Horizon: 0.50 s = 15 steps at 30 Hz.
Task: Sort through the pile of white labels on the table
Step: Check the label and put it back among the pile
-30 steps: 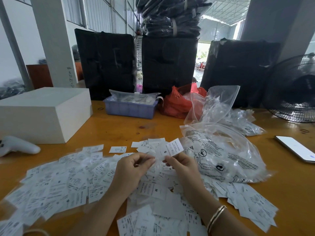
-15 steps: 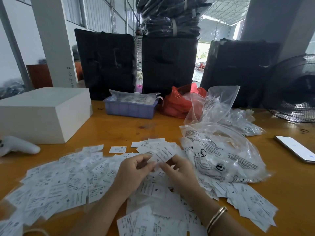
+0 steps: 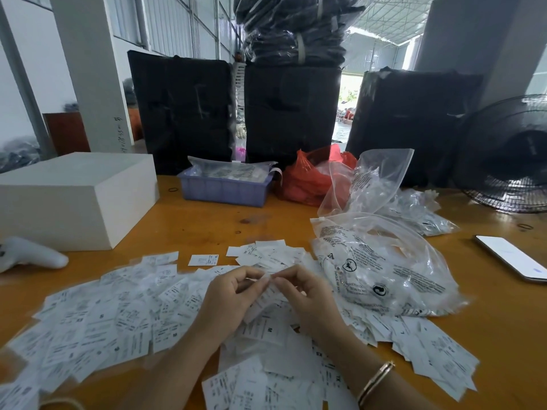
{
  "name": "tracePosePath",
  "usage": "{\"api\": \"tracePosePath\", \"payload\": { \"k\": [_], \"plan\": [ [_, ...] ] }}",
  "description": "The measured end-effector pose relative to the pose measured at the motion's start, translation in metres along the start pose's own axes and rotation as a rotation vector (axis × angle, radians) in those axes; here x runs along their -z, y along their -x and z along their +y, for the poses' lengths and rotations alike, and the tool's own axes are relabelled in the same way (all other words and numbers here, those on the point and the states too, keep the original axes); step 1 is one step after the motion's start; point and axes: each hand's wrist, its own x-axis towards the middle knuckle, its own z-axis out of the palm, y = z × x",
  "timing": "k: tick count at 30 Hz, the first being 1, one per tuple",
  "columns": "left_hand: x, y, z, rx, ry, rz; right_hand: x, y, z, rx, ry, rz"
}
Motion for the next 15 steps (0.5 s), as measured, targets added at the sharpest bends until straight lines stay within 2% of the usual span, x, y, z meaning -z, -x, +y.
{"api": "tracePosePath", "payload": {
  "k": [5,8,11,13,15],
  "plan": [
    [0.002,-0.001,-0.003,0.013,0.006,0.049,0.000,0.002,-0.001,-0.002,-0.019,-0.045],
    [0.006,-0.004,-0.004,0.029,-0.028,0.139,0.004,0.002,-0.005,-0.007,-0.133,0.018],
    [0.016,-0.008,-0.008,0.077,-0.101,0.312,0.020,-0.006,-0.015,0.010,-0.230,0.187],
    [0.024,-0.011,-0.012,0.075,-0.245,0.413,0.039,-0.018,-0.022,0.024,-0.277,0.356],
    [0.031,-0.013,-0.018,0.091,-0.391,0.459,0.061,-0.030,-0.023,0.023,-0.188,0.504]
  ]
}}
